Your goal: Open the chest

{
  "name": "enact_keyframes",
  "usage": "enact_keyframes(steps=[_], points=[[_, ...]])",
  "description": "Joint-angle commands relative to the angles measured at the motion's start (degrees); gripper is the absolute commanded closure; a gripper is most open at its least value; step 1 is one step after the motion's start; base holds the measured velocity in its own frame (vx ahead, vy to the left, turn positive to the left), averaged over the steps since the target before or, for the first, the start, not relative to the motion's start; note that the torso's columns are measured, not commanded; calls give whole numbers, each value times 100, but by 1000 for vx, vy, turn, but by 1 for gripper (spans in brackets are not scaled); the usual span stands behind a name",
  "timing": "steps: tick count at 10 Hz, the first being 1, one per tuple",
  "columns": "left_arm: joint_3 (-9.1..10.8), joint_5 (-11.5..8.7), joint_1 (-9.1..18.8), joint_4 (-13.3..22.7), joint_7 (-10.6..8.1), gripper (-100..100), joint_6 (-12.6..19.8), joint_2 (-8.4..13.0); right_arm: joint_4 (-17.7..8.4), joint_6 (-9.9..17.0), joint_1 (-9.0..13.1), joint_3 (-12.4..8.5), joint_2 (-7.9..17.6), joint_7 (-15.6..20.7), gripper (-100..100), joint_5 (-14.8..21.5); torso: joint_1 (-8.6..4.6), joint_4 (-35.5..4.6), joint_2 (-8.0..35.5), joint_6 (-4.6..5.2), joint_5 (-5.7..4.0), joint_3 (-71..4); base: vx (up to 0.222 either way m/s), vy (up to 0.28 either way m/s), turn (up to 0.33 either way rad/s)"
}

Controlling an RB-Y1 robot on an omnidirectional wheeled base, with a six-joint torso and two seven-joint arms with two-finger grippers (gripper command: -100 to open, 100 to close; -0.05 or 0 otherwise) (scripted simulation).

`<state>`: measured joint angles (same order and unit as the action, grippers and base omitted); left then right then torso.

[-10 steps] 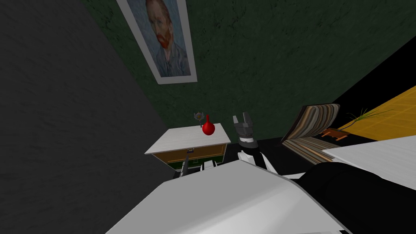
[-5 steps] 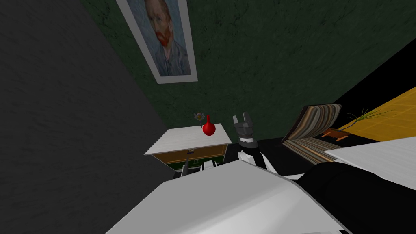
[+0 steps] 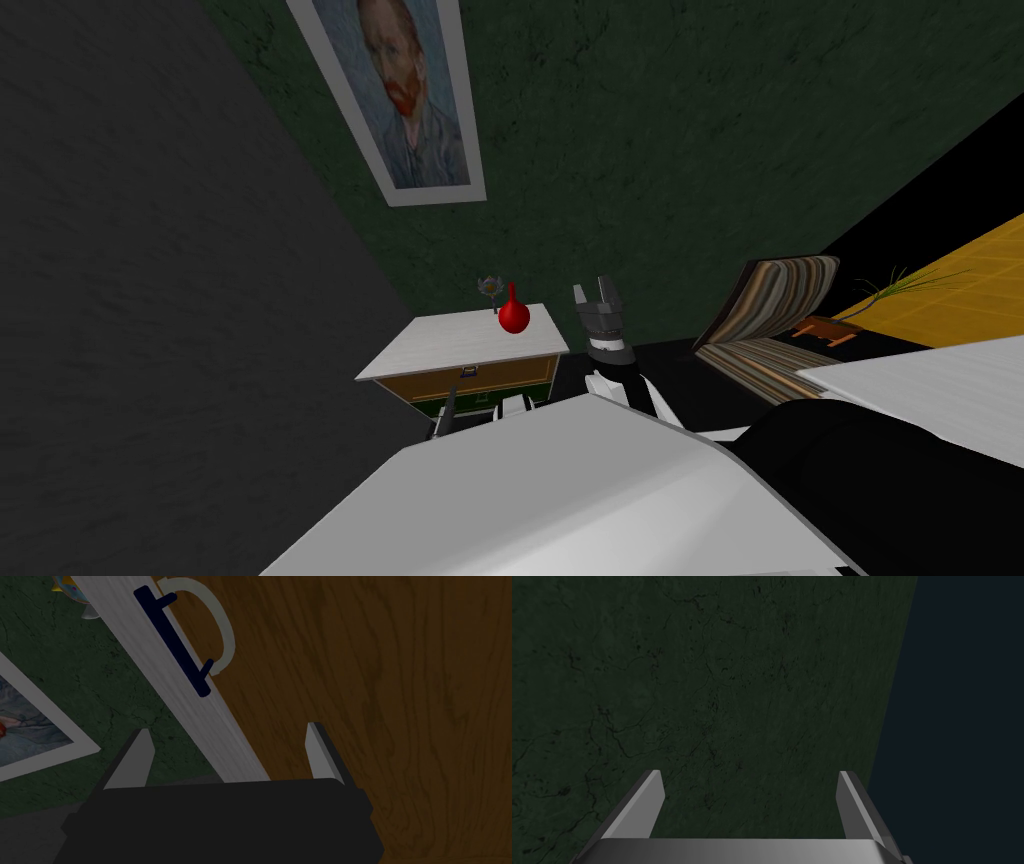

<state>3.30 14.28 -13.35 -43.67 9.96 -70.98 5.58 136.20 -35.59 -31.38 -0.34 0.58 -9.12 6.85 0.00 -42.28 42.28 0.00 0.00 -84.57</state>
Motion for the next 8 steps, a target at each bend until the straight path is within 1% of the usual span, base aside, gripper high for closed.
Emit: enact_keyframes(steps=[1,3,6,7,8], points=[[12,-50,204,26,-20,-100,189,235,0,0,0,0,0,0,0,0,-1,0,0,0,0,0,-38,-30,18],[10,-75,306,-57,-41,-100,360,126,0,0,1,0,0,0,0,0,-8,-2,9,0,-2,6,-59,-39,13],[6,-117,468,-179,-75,-100,639,244,0,0,0,0,0,0,0,0,2,1,-4,-1,0,-3,-43,-36,12],[5,-130,519,-221,-86,-100,725,210,0,0,0,0,0,0,0,0,2,1,-3,0,1,-2,-38,-27,9],[5,-146,589,-284,-99,-100,836,-7,0,0,0,0,0,0,0,0,3,1,-2,0,1,-2,-44,-23,15]])
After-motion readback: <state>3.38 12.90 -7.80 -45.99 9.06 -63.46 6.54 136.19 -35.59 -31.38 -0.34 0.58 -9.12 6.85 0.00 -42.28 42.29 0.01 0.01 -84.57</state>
